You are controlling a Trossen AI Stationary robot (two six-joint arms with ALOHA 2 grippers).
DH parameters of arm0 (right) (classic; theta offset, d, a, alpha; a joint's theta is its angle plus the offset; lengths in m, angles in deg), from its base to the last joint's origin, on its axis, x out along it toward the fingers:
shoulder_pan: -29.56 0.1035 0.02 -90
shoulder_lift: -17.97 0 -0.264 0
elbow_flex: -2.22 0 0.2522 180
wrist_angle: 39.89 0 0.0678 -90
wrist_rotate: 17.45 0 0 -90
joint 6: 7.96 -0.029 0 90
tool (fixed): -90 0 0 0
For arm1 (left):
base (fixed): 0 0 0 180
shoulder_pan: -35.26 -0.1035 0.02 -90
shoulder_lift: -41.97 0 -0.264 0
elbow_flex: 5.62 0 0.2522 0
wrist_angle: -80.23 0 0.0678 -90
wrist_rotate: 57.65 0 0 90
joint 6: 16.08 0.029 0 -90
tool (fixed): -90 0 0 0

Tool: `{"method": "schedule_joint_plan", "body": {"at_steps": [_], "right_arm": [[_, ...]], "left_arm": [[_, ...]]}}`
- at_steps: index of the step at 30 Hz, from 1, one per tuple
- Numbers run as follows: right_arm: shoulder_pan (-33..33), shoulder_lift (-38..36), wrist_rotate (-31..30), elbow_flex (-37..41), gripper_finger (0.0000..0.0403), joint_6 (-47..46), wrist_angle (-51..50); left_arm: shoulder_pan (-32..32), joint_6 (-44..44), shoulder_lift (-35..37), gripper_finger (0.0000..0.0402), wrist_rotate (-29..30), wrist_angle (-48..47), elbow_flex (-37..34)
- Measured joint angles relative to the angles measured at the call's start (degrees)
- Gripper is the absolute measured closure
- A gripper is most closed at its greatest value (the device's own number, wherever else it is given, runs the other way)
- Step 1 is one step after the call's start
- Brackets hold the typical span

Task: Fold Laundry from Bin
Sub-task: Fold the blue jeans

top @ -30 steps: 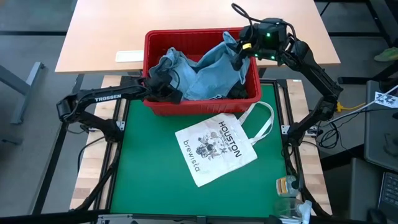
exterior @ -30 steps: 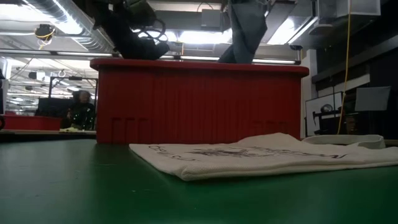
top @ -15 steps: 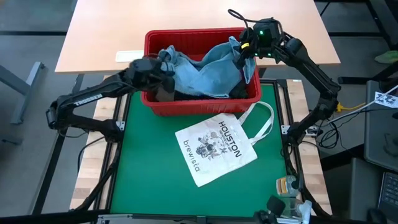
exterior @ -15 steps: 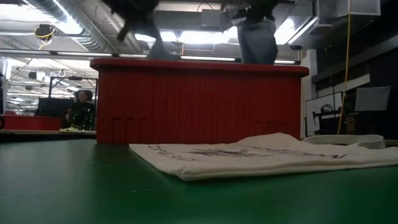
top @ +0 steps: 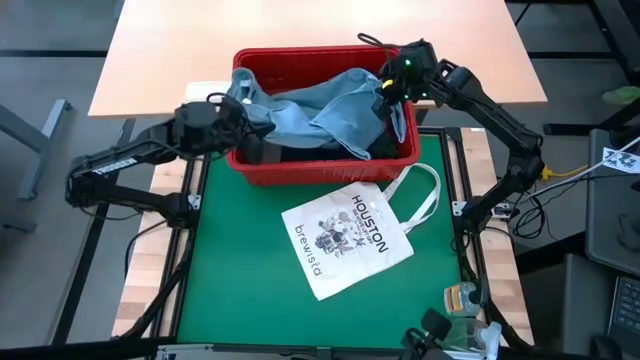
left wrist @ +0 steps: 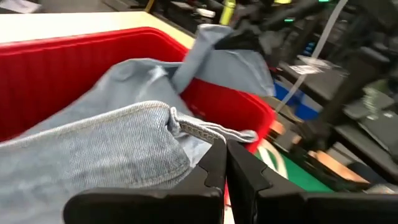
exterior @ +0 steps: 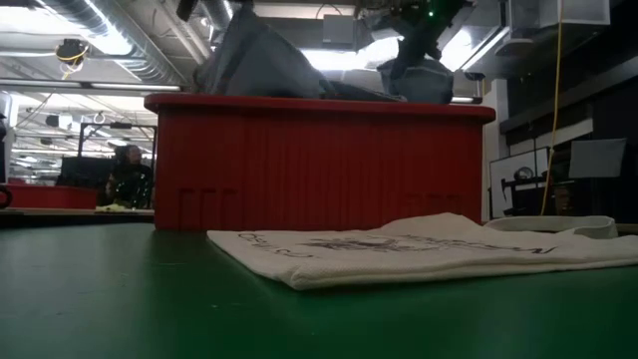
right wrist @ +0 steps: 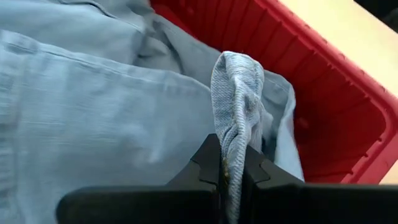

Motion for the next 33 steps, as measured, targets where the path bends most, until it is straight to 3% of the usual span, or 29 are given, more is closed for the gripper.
{"method": "schedule_joint_plan", "body": {"at_steps": [16, 33], "right_arm": [[0.06, 0.0, 0.0, 9.33, 0.0391, 0.0, 0.05], [0.13, 0.0, 0.02, 9.91, 0.0391, -0.2, 0.17]], "left_arm": [[12.14, -1.3, 1.33, 0.0401, -2.94, -2.54, 0.0], [13.93, -1.56, 1.33, 0.0401, -2.74, -8.72, 0.11]]}}
